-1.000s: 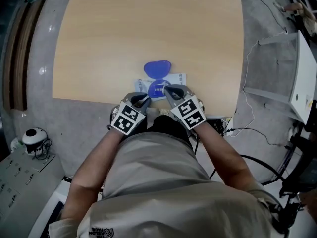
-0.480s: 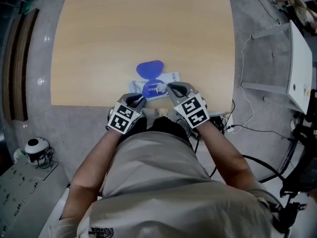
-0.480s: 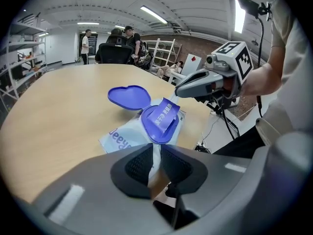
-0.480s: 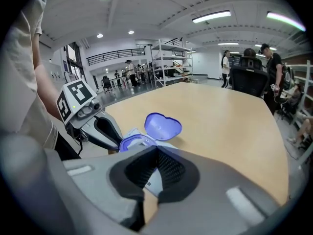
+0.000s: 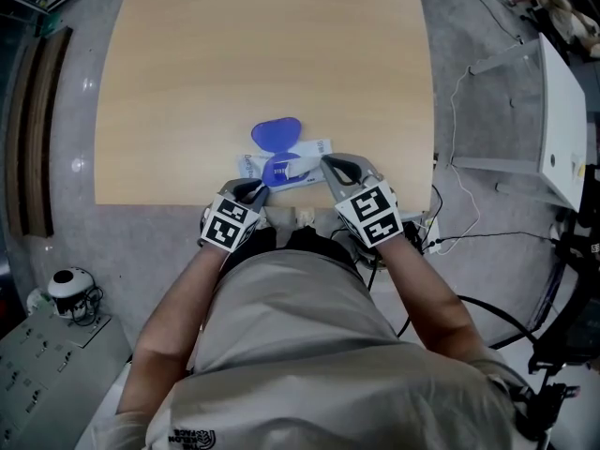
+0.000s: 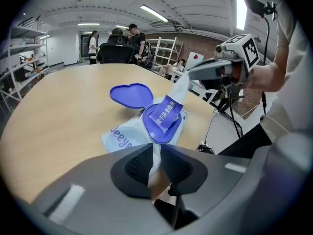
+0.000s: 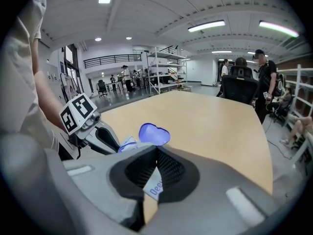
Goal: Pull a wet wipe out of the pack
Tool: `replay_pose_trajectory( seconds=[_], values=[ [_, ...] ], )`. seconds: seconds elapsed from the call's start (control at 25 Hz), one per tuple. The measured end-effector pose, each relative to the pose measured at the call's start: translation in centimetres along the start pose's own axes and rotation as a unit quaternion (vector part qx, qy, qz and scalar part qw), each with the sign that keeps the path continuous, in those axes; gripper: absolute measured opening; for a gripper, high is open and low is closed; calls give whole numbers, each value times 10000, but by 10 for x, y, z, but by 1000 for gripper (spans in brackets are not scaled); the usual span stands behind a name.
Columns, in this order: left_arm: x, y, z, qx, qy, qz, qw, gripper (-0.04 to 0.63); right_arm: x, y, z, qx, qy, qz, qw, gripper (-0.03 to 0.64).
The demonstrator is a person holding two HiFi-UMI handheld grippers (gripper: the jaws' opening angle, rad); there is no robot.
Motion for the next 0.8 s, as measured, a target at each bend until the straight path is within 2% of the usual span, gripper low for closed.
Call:
replay_pose_trajectory(
  seconds=[0.32, 0.44, 0.8],
  values=[
    [6, -1, 2, -172, 28, -163, 9997, 58, -15, -28, -29, 280, -399, 40, 9988, 3],
    [7, -5, -1, -266, -30, -336, 9991, 58, -17, -34, -39, 300, -469, -14, 9984, 3],
    [5, -30, -39, -830, -651, -812, 9911, 58, -21, -42, -77, 254, -911, -150, 9954, 3]
  ],
)
Point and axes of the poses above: the fingertips, and each gripper's own axes: z forward along the fingers, y to its left, x out of its underside, the point moved 9 cm from there along -z, backward along the fingers, and after that the axes turned 5 degrees about x, right-handed, at the moved point
